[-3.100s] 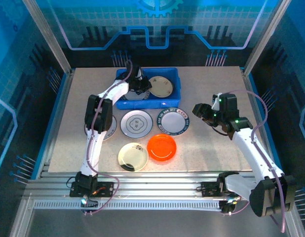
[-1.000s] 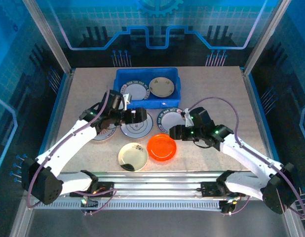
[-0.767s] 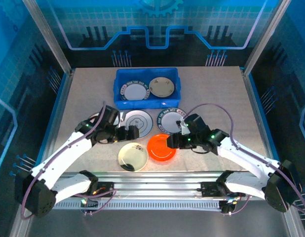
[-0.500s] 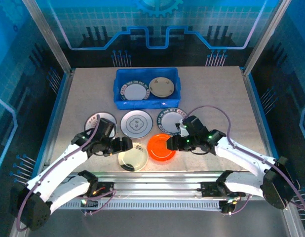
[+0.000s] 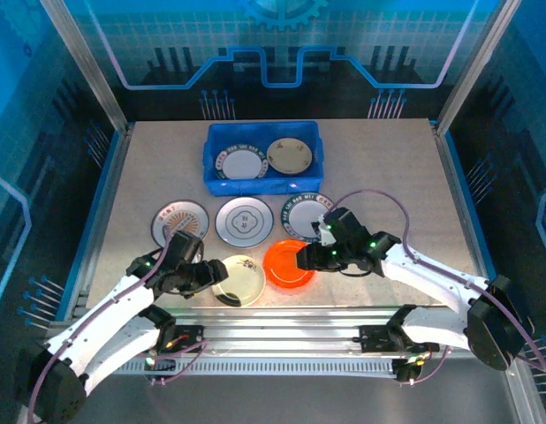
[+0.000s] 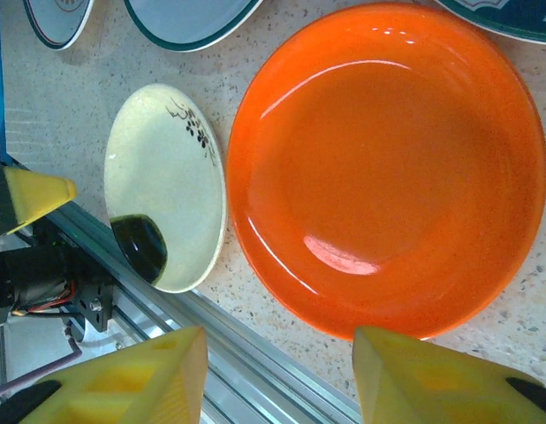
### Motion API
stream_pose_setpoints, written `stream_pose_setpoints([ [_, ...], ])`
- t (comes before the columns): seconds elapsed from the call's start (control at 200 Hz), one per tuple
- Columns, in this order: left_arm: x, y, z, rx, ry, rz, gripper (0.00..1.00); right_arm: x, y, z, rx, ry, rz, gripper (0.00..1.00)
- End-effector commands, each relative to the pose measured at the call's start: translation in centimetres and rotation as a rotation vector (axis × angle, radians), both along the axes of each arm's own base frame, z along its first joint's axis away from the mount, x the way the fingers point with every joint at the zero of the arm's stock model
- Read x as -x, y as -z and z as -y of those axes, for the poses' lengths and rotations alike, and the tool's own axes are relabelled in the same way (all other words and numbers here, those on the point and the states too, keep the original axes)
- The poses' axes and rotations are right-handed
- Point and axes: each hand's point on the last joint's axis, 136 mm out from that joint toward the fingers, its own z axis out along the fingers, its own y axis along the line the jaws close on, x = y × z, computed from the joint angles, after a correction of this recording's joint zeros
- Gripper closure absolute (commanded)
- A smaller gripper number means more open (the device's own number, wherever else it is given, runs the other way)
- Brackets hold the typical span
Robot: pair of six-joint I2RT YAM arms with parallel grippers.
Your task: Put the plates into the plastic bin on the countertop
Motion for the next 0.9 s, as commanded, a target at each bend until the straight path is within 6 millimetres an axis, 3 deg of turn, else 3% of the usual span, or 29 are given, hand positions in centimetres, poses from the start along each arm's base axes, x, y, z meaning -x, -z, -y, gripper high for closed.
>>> stream_pose_setpoints([
  [0.0, 0.1, 0.8, -0.4, -0.001, -0.046, -0.001, 0.31, 0.4, -0.1, -0.3, -0.007, 0.0, 0.0, 0.52],
  [0.385, 0.2, 2.6, -0.5, 0.026, -0.085, -0.013, 0.58, 0.5, 0.3, -0.2, -0.005, 0.008, -0.008, 0.52],
  [0.896, 0.1, 3.7, -0.3, 0.048, -0.092, -0.023, 0.72, 0.5, 1.3, -0.6, -0.001, -0.009, -0.03, 0.53],
])
